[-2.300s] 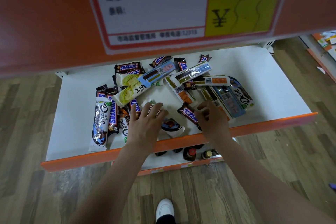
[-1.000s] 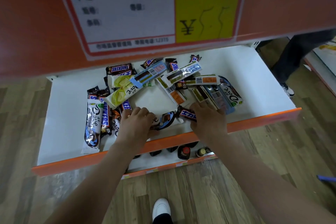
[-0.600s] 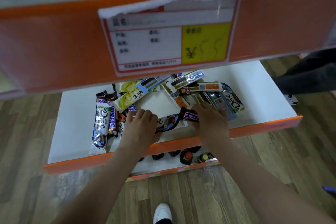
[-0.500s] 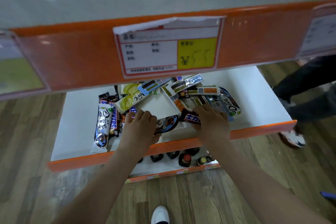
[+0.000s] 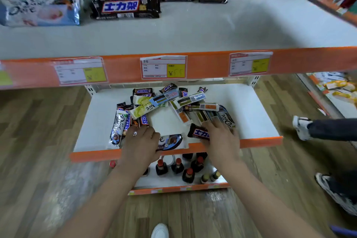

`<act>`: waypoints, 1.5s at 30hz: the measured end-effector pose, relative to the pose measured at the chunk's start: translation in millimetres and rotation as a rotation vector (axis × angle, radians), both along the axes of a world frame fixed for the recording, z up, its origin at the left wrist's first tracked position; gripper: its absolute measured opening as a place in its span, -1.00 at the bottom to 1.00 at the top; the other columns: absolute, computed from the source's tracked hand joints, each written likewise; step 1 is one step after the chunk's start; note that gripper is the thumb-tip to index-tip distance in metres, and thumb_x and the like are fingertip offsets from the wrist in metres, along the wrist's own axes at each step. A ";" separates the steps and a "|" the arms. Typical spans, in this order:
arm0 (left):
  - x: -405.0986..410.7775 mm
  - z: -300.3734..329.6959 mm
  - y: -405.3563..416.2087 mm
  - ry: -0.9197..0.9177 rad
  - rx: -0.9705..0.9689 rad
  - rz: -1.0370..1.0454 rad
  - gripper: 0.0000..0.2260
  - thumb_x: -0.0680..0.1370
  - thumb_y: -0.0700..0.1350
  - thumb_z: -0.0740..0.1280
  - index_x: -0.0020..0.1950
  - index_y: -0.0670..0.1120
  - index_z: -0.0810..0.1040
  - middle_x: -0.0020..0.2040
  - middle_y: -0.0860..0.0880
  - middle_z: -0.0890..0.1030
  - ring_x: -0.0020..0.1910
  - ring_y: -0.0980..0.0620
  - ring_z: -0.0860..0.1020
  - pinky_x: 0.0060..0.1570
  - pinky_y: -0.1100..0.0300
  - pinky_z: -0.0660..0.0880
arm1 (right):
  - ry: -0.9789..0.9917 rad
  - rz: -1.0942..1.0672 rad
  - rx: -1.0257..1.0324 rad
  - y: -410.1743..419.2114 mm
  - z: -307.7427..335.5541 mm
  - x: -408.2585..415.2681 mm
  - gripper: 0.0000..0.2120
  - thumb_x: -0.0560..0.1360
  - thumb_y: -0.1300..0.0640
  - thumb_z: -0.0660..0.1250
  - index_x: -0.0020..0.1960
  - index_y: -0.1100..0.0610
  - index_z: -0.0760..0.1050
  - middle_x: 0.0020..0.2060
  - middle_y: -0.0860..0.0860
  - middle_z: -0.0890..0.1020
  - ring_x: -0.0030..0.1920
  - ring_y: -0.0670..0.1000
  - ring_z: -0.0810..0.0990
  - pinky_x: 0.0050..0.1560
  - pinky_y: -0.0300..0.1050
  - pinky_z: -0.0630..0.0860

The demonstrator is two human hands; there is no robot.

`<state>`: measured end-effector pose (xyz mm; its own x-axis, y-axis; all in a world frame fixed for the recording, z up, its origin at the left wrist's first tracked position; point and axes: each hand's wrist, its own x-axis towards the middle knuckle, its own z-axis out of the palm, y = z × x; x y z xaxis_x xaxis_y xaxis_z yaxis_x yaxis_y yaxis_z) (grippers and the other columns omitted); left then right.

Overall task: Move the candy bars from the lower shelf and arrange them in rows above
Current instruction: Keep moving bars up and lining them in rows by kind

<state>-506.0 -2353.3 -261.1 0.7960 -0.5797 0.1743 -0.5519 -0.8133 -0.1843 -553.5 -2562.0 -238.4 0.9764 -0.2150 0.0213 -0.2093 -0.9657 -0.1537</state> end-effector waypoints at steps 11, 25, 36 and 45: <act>-66.5 76.3 3.0 -0.089 -0.044 0.025 -0.59 0.03 0.08 0.60 -0.25 -0.09 0.64 -0.28 -0.04 0.60 -0.24 -0.06 0.59 -0.13 -0.03 0.52 | -0.039 0.032 0.016 -3.8 62.5 -79.3 -0.58 0.49 0.01 0.35 0.33 -0.12 0.38 0.29 -0.11 0.43 0.30 -0.02 0.39 0.18 -0.05 0.23; -106.1 152.0 11.4 -0.141 -0.092 0.049 -0.59 0.07 0.14 0.55 -0.21 -0.05 0.62 -0.24 0.02 0.59 -0.21 -0.01 0.57 -0.16 0.08 0.47 | -0.097 0.005 0.115 -8.2 128.4 -119.1 -0.60 0.49 0.01 0.36 0.31 -0.12 0.41 0.19 -0.13 0.48 0.23 -0.04 0.42 0.22 -0.05 0.25; -106.6 183.1 22.7 -0.171 -0.054 -0.017 -0.58 0.08 0.19 0.53 -0.21 -0.03 0.61 -0.24 0.04 0.58 -0.21 0.01 0.56 -0.16 0.05 0.47 | -0.179 0.010 0.221 -9.8 153.1 -112.4 -0.62 0.46 0.06 0.39 0.27 -0.10 0.46 0.12 -0.15 0.50 0.20 -0.07 0.43 0.08 -0.11 0.22; -89.5 209.4 28.3 -0.187 -0.084 -0.033 -0.63 0.13 0.16 0.48 -0.19 -0.02 0.60 -0.24 0.06 0.57 -0.22 0.03 0.55 -0.11 0.10 0.23 | -0.229 0.053 0.261 -5.1 176.1 -95.0 -0.64 0.45 0.04 0.40 0.24 -0.10 0.48 0.05 -0.18 0.48 0.13 -0.08 0.45 -0.02 -0.16 0.17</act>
